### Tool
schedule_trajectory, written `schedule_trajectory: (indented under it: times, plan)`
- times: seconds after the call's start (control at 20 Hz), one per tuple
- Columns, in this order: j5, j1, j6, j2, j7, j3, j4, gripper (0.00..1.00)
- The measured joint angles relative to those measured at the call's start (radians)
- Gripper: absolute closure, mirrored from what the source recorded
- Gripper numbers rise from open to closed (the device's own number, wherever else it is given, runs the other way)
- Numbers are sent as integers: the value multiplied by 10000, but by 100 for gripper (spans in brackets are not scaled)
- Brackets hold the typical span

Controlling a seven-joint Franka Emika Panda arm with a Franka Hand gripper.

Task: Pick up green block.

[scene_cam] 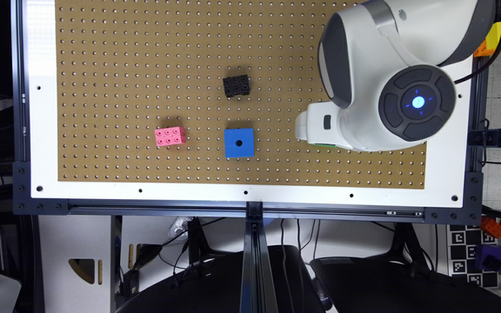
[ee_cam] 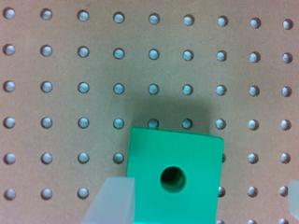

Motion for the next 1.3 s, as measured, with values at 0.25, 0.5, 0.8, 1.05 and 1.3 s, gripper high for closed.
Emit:
schedule_trajectory:
  times: [0.25, 0.5, 0.8, 1.05, 1.3]
  plan:
    - [-50, -4, 5, 164, 0, -50, 107, 0]
    - [-112, -5, 6, 332, 0, -97, 236, 0]
    - [-136, -10, 6, 338, 0, -172, 239, 0]
    - [-181, -7, 250, 690, 0, -216, 237, 0]
    - [-301, -5, 684, 1136, 6, -252, 353, 0]
